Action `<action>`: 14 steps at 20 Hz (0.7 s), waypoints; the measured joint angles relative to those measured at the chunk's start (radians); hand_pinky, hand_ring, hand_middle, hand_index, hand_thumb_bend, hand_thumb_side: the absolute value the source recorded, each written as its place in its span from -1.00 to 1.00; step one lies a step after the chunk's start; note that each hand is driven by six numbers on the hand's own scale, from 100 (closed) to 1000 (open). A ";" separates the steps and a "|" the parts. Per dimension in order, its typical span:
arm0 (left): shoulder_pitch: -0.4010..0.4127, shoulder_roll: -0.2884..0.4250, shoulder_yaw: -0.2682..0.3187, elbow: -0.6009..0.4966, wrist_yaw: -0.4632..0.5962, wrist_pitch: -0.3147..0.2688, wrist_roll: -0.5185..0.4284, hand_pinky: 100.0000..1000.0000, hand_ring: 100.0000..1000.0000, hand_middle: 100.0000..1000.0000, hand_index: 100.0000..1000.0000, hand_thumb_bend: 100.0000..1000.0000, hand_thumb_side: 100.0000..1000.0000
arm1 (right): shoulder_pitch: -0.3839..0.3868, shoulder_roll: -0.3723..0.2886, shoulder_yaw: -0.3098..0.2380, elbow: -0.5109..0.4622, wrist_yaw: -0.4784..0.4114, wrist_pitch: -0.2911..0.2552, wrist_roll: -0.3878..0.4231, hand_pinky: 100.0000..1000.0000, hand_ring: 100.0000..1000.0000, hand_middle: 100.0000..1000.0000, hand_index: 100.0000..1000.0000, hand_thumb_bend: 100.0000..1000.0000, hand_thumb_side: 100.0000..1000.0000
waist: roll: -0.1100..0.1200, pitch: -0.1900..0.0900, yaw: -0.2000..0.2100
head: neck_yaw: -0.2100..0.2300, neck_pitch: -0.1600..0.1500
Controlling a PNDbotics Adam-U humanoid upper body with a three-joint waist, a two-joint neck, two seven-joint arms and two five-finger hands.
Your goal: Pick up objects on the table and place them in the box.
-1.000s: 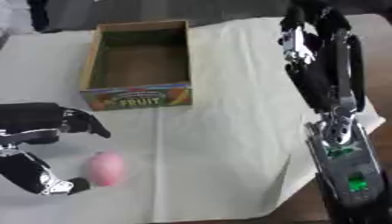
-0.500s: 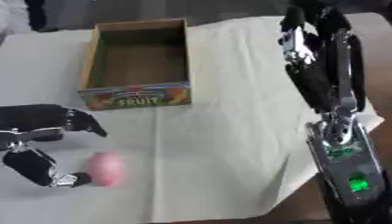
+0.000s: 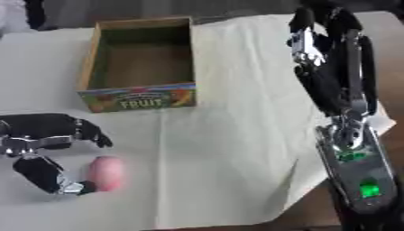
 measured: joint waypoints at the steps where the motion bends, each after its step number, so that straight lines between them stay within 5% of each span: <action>1: 0.000 -0.004 -0.001 0.005 -0.002 -0.002 -0.001 0.49 0.59 0.40 0.78 -0.23 0.06 | 0.000 0.000 0.000 0.000 0.000 0.000 0.000 -0.03 0.53 -0.06 0.49 -0.91 0.17 | -0.001 0.001 0.000 | 0.001 0.000; 6: -0.007 -0.015 -0.004 0.026 -0.032 -0.030 0.009 0.48 0.57 0.36 0.75 -0.24 0.03 | 0.000 0.000 0.000 0.000 -0.004 0.000 0.000 -0.03 0.53 -0.06 0.49 -0.91 0.17 | -0.002 0.004 0.000 | 0.002 0.000; 11: -0.007 -0.024 -0.009 0.050 -0.058 -0.055 0.019 0.47 0.56 0.36 0.75 -0.35 -0.39 | 0.000 0.000 0.000 0.000 -0.004 0.000 0.000 -0.02 0.53 -0.06 0.49 -0.91 0.16 | -0.002 0.004 -0.001 | 0.003 -0.001; 14: -0.007 -0.027 -0.011 0.060 -0.062 -0.066 0.011 0.47 0.56 0.37 0.76 -0.36 -0.46 | 0.000 0.000 0.000 0.000 -0.005 0.000 0.000 -0.03 0.53 -0.06 0.49 -0.92 0.16 | -0.002 0.004 -0.001 | 0.004 -0.001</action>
